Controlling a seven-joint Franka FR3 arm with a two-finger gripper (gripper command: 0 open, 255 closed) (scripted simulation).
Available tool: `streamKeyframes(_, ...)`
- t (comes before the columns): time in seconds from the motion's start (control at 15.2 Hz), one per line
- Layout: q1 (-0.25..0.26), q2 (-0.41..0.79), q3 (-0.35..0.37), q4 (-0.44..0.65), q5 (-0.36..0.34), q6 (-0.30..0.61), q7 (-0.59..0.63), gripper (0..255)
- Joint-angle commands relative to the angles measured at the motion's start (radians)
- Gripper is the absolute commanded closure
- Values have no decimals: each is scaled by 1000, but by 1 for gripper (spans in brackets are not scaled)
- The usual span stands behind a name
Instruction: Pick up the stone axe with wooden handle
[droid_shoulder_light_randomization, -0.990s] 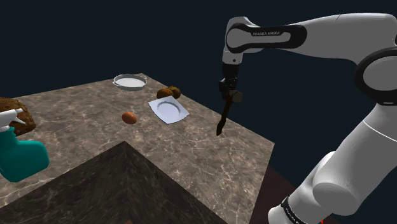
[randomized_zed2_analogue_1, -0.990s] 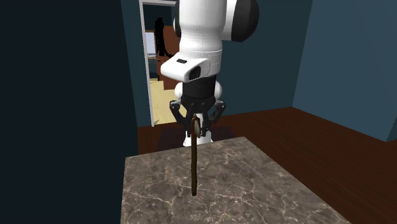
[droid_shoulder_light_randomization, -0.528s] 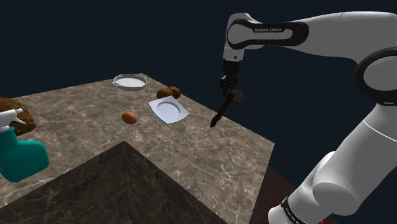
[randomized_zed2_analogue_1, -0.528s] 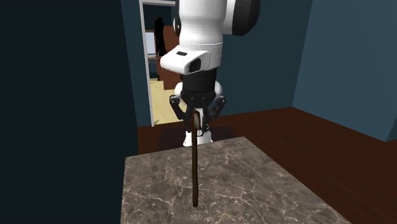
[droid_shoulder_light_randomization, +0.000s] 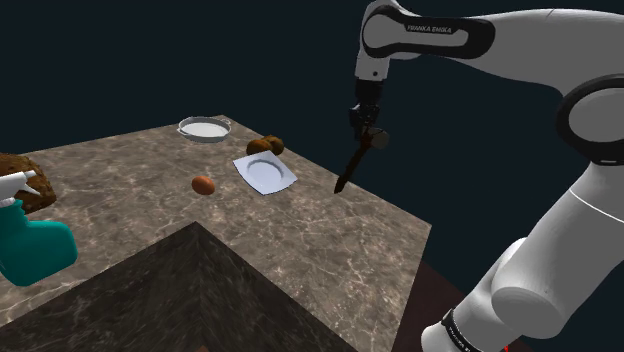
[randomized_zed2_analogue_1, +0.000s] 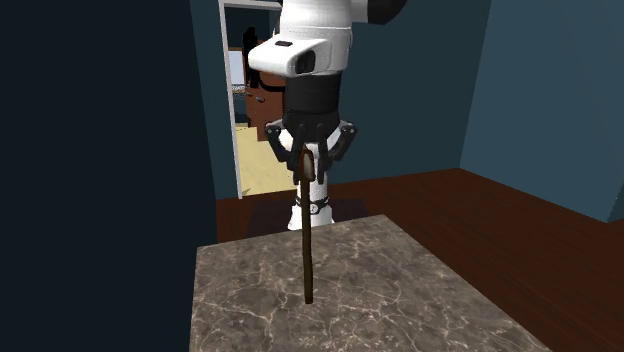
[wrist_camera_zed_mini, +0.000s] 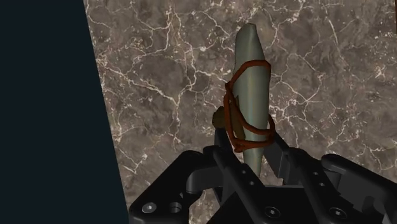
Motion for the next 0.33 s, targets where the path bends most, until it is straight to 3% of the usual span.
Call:
streamKeyframes(0.0, 1, 0, 1, 27, 0, -27, 0, 255)
streamKeyframes(0.26, 1, 5, 1, 62, 0, -57, -2, 255)
